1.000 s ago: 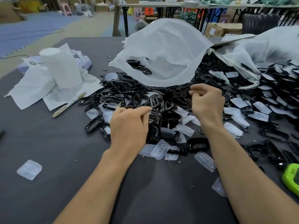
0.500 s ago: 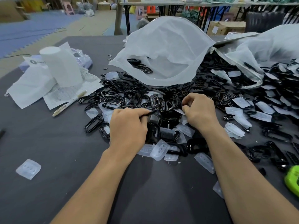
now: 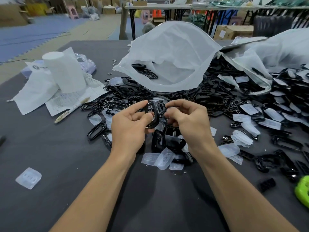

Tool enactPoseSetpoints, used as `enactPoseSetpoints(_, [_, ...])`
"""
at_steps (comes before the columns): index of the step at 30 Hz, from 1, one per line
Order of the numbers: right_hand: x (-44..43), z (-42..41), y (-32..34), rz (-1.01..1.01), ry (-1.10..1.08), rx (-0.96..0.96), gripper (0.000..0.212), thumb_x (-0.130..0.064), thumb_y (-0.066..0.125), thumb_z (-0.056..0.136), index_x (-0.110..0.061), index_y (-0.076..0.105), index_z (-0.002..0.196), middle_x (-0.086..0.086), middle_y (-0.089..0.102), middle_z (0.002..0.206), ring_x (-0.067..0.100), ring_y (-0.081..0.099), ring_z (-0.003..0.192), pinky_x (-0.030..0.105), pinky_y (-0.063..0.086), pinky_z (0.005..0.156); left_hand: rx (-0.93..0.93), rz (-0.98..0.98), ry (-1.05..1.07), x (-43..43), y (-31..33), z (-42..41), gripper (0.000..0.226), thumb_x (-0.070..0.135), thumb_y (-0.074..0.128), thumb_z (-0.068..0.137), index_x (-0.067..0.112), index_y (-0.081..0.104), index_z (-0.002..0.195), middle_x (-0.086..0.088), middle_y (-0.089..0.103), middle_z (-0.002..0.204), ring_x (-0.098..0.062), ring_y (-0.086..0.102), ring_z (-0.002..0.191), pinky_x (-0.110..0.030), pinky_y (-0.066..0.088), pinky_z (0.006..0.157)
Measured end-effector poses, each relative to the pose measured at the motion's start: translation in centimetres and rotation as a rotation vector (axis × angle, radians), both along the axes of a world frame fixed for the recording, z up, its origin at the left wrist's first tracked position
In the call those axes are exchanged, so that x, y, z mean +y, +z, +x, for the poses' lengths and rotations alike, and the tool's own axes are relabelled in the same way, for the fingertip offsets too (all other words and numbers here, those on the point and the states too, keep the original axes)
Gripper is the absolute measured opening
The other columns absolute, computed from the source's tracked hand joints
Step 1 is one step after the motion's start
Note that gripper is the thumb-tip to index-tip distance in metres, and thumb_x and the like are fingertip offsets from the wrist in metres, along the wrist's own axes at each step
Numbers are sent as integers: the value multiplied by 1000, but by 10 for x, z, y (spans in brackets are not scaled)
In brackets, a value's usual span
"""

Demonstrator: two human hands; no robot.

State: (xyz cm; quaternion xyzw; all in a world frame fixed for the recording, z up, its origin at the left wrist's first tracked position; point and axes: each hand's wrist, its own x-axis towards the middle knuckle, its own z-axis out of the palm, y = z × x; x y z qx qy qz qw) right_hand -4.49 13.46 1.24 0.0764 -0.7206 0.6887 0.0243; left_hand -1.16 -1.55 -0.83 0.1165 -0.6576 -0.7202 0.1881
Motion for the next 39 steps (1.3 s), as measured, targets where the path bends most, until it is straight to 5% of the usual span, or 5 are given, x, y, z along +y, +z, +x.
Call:
enactPoseSetpoints(8, [-2,-3,-1,-289,94,-185,28,5,60,99,-18,67,113,10,75,74,14,64,59,21,51,55,2,22,-17,4,0,-1,32,2,74,92,30,75,106,2,82,89,-12,78,79,-24,59,58])
enactPoseSetpoints(19, [-1,-2,-2,-313,1,-260,13,-8,79,88,-11,74,76,7,70,64,9,47,45,16,38,43,18,191,-55,3,11,2,27,1,69,94,21,78,110,-2,79,82,-7,72,75,-23,59,60])
enactPoseSetpoints(29, [-6,1,-4,-296,142,-295,23,1,67,95,-12,77,80,8,76,74,14,68,58,20,53,54,12,97,-8,7,13,6,18,7,80,88,25,84,85,-10,81,83,-30,79,75,-23,59,59])
enactPoseSetpoints(34, [-2,-2,-4,-419,279,-417,25,-1,59,97,-9,82,88,11,77,88,17,70,71,24,57,64,-1,-37,113,2,8,4,13,28,89,76,38,82,80,1,79,74,-10,73,62,-19,55,59])
enactPoseSetpoints(39, [-2,0,-6,-360,251,-415,31,2,76,83,5,71,114,15,73,99,25,66,89,31,54,81,-19,-37,88,4,8,5,16,20,90,79,34,82,81,-3,78,71,-13,70,56,-21,57,57])
